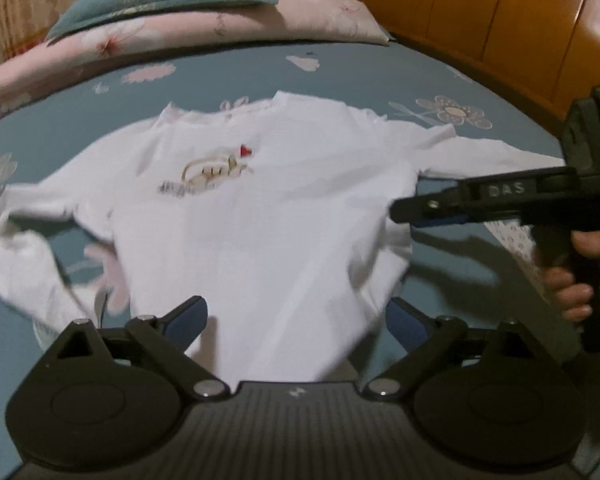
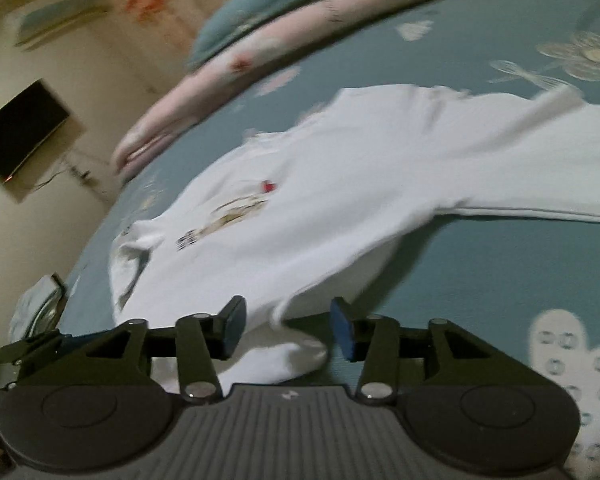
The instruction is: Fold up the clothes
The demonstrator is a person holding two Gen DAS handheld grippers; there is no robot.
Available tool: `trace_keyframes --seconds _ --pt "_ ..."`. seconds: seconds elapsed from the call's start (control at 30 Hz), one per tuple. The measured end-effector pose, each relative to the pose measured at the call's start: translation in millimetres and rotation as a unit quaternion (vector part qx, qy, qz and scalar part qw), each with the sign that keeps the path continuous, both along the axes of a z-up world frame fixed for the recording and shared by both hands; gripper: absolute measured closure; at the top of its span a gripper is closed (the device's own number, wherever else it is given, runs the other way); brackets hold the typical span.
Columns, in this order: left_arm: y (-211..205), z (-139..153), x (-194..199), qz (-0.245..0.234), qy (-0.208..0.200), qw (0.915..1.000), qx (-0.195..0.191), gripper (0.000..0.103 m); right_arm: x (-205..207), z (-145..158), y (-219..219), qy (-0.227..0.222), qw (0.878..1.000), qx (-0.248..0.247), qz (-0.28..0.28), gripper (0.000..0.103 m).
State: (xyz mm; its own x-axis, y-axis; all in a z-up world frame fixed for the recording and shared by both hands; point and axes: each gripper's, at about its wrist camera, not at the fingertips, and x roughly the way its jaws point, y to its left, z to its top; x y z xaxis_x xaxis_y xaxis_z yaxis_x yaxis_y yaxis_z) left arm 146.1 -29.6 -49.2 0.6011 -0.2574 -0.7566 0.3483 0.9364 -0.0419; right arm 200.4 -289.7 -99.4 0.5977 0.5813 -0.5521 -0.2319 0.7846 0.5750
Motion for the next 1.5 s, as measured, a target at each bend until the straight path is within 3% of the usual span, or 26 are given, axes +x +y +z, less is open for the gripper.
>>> trace_keyframes --seconds 0.23,0.33,0.37,0.4,0.47,0.5,0.6,0.87,1.0,1.13,1.33,1.5 --pt "0.0 3.2 -26.3 0.000 -0.001 1.0000 -0.003 0.007 3.0 -11.9 32.5 -0.077 0.991 -0.090 0.069 0.044" --pt "3.6 4.1 -30.7 0.006 -0.003 1.0000 -0.003 0.007 2.5 -15.1 34.1 -0.097 0.985 -0.094 0.107 0.046" --pt "4.8 3.8 -31.2 0.009 -0.003 0.9999 -0.004 0.007 1.6 -16.0 33.1 -0.099 0.984 -0.089 0.114 0.053" --pt "6.1 3.6 -31.6 0.012 -0.003 0.9999 -0.004 0.007 0.3 -16.3 32.2 -0.099 0.984 -0.086 0.118 0.072" --pt "8.0 2.8 -31.2 0.015 -0.003 0.9999 -0.004 0.007 -2.6 -15.4 28.7 -0.093 0.985 -0.078 0.123 0.089" --pt "8.5 2.9 -30.8 0.016 -0.004 0.9999 -0.003 0.007 -4.5 -14.2 26.6 -0.090 0.986 -0.075 0.121 0.094" --pt "9.8 4.7 -30.1 0.022 -0.011 0.9997 0.004 0.007 -11.6 -1.8 15.0 -0.076 0.989 -0.069 0.106 0.098" --pt "10.1 20.6 -41.5 0.015 -0.029 0.9994 -0.012 0.007 -36.7 49.7 -30.6 -0.079 0.990 -0.094 0.064 0.100" --pt "7.3 29.2 -46.0 0.011 -0.042 0.9990 -0.012 0.007 -40.9 61.5 -45.6 -0.073 0.990 -0.114 0.049 0.100" --pt "8.5 34.6 -48.0 0.012 -0.047 0.9987 -0.013 0.007 -41.2 58.2 -52.3 -0.054 0.986 -0.157 0.031 0.100" --pt "8.3 28.0 -43.9 0.017 -0.041 0.9990 -0.011 0.007 -35.0 39.7 -64.9 -0.013 0.983 -0.182 -0.026 0.100" --pt "12.9 17.4 -38.8 0.028 -0.020 0.9994 0.004 0.007 -35.8 25.7 -65.3 0.012 0.978 -0.200 -0.064 0.086"
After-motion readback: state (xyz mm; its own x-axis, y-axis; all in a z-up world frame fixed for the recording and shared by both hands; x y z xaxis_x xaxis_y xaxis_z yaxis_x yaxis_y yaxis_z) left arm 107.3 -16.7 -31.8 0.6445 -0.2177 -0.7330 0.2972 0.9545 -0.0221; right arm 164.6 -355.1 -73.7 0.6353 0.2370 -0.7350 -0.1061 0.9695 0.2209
